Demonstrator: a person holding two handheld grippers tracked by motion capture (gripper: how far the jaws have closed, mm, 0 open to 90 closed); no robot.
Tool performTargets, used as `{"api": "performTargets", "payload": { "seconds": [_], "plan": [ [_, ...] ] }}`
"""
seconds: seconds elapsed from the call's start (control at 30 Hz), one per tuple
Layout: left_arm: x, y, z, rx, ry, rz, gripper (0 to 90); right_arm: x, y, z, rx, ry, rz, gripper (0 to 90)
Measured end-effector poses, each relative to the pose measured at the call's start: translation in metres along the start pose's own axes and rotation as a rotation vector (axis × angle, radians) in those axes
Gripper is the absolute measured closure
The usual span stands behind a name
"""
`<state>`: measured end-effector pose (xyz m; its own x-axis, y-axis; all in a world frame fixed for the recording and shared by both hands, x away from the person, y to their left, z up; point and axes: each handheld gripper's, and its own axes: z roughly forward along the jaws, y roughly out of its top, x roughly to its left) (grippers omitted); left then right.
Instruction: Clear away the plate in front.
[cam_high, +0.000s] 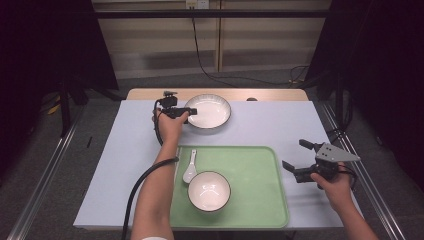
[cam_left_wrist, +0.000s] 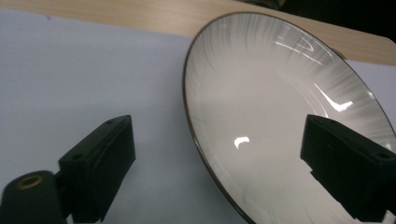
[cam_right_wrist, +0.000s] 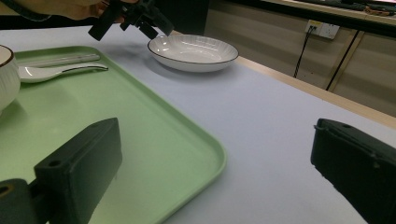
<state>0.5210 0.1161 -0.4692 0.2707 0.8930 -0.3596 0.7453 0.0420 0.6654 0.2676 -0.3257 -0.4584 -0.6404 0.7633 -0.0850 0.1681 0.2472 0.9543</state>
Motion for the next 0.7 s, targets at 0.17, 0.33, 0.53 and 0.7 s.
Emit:
{"api": "performTargets", "payload": {
  "seconds": [0.17, 0.33, 0.53, 0.7],
  "plan": [
    [0.002, -0.001, 0.006, 0.01, 0.025, -0.006, 24.9, 0.0, 0.001, -0.001, -0.002, -0.007, 0.008, 1.5],
    [0.002, -0.001, 0.011, 0.02, 0.025, -0.013, 34.6, 0.0, 0.001, -0.001, -0.005, 0.001, 0.011, 1.5],
    [0.004, -0.003, 0.017, 0.026, -0.002, -0.064, 49.2, -0.002, 0.001, -0.003, 0.0, 0.009, 0.003, 1.5],
    [0.003, -0.003, 0.02, 0.024, -0.011, -0.08, 58.2, -0.003, 0.001, -0.003, -0.004, 0.002, 0.002, 1.5]
  ]
}}
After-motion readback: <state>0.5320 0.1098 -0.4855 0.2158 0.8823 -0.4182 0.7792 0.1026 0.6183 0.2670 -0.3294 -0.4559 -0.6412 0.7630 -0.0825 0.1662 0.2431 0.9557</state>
